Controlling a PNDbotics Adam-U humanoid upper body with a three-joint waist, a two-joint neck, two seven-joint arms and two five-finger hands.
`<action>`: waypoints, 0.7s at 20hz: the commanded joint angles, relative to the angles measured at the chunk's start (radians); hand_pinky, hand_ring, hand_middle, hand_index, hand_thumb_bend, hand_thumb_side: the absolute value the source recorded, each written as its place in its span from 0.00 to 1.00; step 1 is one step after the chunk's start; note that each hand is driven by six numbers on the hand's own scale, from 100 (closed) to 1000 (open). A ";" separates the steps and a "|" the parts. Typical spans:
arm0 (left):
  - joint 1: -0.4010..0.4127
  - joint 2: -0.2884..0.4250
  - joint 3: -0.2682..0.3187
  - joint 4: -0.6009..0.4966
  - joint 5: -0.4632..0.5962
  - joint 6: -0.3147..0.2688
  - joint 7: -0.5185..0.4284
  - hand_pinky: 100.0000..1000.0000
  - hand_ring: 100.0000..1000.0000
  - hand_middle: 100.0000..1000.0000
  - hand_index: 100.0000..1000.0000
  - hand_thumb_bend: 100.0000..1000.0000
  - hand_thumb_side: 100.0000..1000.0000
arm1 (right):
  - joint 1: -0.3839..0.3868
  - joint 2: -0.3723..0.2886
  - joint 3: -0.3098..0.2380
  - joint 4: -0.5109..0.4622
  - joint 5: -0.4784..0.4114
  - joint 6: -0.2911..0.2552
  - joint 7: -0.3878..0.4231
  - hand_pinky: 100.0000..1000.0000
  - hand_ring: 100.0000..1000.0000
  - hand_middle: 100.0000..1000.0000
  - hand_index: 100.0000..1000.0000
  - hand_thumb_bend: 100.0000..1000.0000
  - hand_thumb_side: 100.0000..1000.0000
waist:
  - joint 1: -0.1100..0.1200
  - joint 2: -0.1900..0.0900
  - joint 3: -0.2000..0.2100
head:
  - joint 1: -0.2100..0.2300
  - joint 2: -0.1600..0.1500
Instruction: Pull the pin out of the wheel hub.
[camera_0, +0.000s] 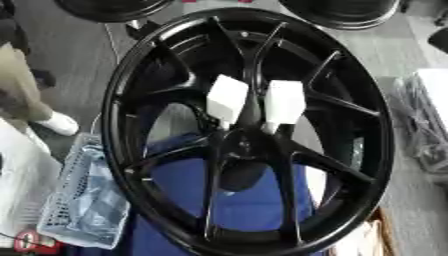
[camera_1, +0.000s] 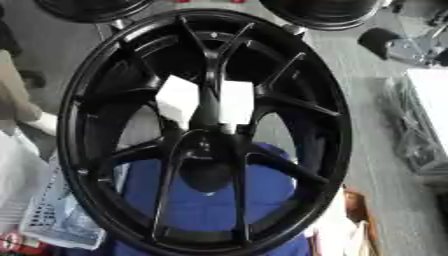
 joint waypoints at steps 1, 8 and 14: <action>-0.005 0.026 0.002 -0.020 -0.001 0.000 -0.004 0.81 0.65 0.62 0.69 0.08 0.57 | -0.049 0.003 0.031 -0.011 0.005 -0.003 0.041 0.82 0.83 0.79 0.84 0.18 0.36 | 0.001 -0.024 0.000 | -0.006 -0.007; -0.004 0.023 -0.001 -0.020 0.001 0.002 -0.007 0.81 0.65 0.62 0.69 0.07 0.58 | -0.123 0.056 0.110 -0.011 -0.006 0.026 0.045 0.81 0.82 0.78 0.83 0.20 0.36 | 0.000 -0.023 0.004 | -0.007 -0.010; -0.004 0.019 -0.005 -0.020 0.003 0.005 -0.012 0.81 0.65 0.62 0.69 0.07 0.58 | -0.163 0.089 0.170 -0.011 -0.008 0.065 -0.018 0.80 0.82 0.78 0.83 0.22 0.35 | -0.002 -0.022 0.007 | -0.005 -0.016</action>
